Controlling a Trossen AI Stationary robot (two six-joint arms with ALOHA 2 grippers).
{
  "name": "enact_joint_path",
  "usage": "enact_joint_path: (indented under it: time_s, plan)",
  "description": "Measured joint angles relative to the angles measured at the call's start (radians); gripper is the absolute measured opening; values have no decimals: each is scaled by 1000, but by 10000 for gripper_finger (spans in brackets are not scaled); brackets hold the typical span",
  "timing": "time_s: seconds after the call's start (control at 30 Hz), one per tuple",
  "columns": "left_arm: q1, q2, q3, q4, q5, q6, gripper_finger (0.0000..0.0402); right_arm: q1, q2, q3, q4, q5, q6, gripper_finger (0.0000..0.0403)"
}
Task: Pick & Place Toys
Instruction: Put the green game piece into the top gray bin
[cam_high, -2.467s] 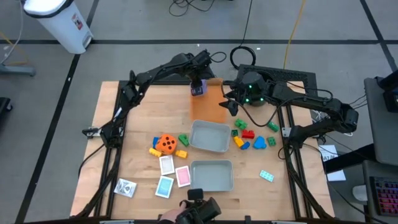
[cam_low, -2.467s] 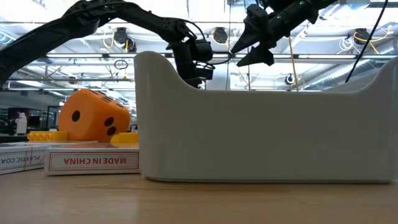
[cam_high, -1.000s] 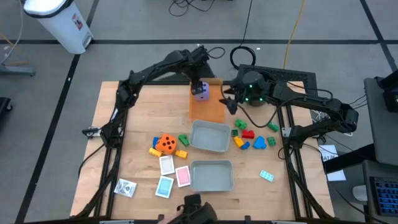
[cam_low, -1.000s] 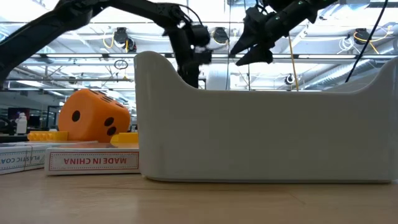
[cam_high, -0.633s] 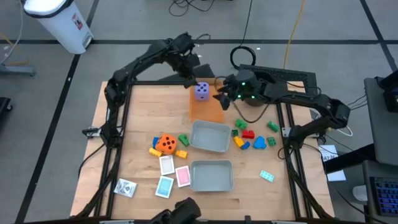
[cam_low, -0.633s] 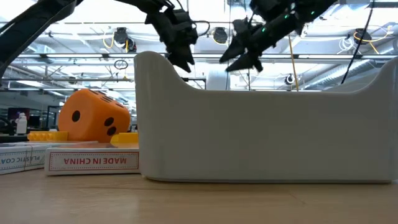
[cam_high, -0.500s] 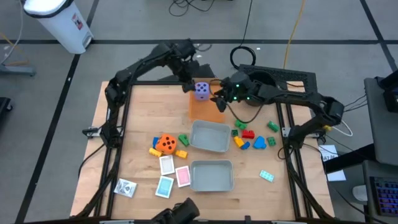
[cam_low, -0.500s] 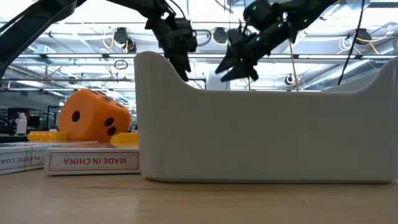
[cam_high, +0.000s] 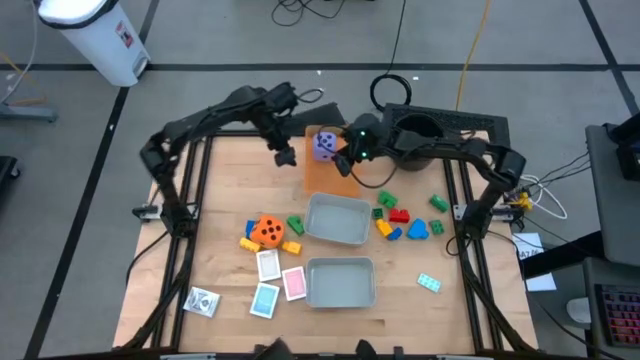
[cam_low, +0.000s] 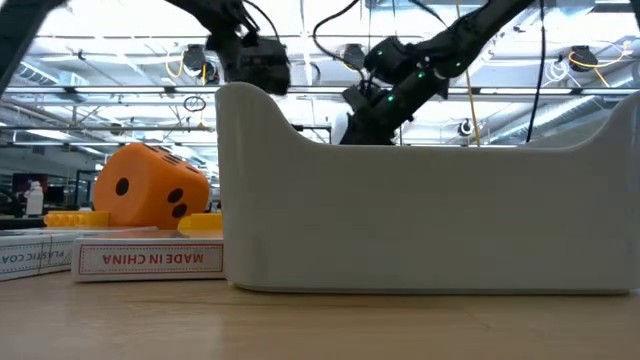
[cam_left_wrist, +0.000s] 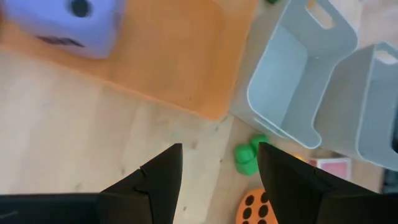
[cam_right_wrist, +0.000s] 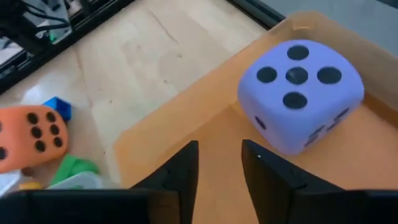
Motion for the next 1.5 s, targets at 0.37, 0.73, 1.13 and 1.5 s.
enact_joint_path:
  time_s: [0.37,0.73,1.13,1.5]
  plan:
    - [-11,-298,-183,140,-171,-118,211,-28,79,27,20,8,3,7]
    - [-45,-330,-222,189,-174,-176,211,-26,117,26,-12,54,5,1]
    - [-82,-329,-222,188,-177,-184,211,-31,177,27,105,82,34,1]
    - [-84,-329,-222,188,-176,-201,211,-31,189,27,190,132,34,0]
